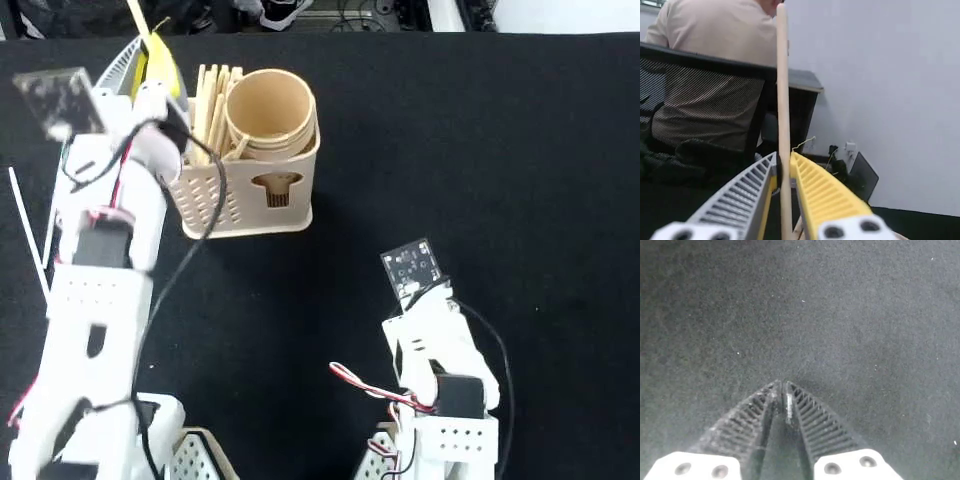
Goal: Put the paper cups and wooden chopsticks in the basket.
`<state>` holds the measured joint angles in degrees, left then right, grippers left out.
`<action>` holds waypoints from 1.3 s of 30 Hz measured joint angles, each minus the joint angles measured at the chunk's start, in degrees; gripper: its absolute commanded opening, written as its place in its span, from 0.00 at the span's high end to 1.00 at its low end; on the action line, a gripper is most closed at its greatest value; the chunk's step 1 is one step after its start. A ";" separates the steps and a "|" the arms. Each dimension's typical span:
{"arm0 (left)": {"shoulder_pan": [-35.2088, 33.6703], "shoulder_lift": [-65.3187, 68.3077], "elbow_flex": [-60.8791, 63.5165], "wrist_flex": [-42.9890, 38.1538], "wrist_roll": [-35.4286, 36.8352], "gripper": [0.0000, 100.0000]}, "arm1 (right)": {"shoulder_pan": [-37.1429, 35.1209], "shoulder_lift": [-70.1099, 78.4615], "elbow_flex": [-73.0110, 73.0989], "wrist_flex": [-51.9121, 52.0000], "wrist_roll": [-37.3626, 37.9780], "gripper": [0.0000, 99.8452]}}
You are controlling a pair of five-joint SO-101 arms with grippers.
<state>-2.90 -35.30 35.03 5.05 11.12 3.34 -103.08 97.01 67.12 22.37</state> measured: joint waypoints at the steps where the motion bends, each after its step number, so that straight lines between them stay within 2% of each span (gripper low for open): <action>1: -0.53 2.11 -0.79 -0.09 0.00 0.97 | 0.00 0.00 0.00 0.00 0.00 0.99; 6: -1.23 6.15 -0.97 0.00 -0.09 0.97 | 0.00 0.00 0.00 0.00 0.00 0.99; 17: -1.23 2.11 0.35 0.79 -0.18 0.96 | 0.00 0.00 0.00 0.00 0.00 0.99; 22: -1.23 -1.41 1.76 8.44 -0.18 0.83 | 0.00 0.00 0.00 0.00 0.00 0.99; 24: -1.23 -3.43 1.85 12.48 -0.18 0.80 | 0.00 0.00 0.00 0.00 0.00 0.99; 39: 0.09 -28.66 4.22 31.30 -1.14 0.80 | 0.00 0.00 0.00 0.00 0.00 0.99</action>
<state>-2.81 -63.96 39.25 36.35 9.98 3.34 -103.08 97.01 67.12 22.37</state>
